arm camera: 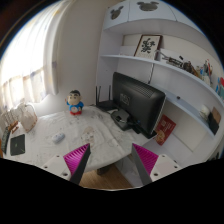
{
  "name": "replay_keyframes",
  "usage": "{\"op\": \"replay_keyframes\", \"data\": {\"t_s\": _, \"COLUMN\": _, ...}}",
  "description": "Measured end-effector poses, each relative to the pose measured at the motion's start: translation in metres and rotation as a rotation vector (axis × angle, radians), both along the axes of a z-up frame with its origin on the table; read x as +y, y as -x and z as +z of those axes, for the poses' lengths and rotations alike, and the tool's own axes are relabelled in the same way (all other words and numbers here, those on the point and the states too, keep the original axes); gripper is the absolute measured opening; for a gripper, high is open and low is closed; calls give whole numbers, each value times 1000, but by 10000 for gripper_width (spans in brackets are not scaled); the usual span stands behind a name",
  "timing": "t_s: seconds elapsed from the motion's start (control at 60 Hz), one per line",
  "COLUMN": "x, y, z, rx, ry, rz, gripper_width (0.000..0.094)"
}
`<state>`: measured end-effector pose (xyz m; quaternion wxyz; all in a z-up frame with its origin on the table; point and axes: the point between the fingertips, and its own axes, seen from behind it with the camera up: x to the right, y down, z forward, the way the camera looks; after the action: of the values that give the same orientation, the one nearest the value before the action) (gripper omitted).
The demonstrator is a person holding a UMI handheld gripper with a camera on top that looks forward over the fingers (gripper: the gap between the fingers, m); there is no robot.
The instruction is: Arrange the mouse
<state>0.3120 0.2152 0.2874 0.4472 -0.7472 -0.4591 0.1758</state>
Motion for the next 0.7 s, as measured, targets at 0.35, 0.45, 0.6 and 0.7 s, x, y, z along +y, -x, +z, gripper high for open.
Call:
{"op": "replay_keyframes", "data": {"t_s": 0.35, "x": -39, "y": 42, "z": -33, "rx": 5, "ry": 56, "rz": 143, "gripper_width": 853}}
{"op": "replay_keyframes", "data": {"t_s": 0.45, "x": -64, "y": 52, "z": -50, "rx": -11, "ry": 73, "rz": 198, "gripper_width": 851}}
{"op": "replay_keyframes", "data": {"t_s": 0.6, "x": -105, "y": 67, "z": -74, "rx": -33, "ry": 88, "rz": 282, "gripper_width": 849}}
{"op": "replay_keyframes", "data": {"t_s": 0.7, "x": -131, "y": 78, "z": -87, "rx": -37, "ry": 93, "rz": 326, "gripper_width": 852}}
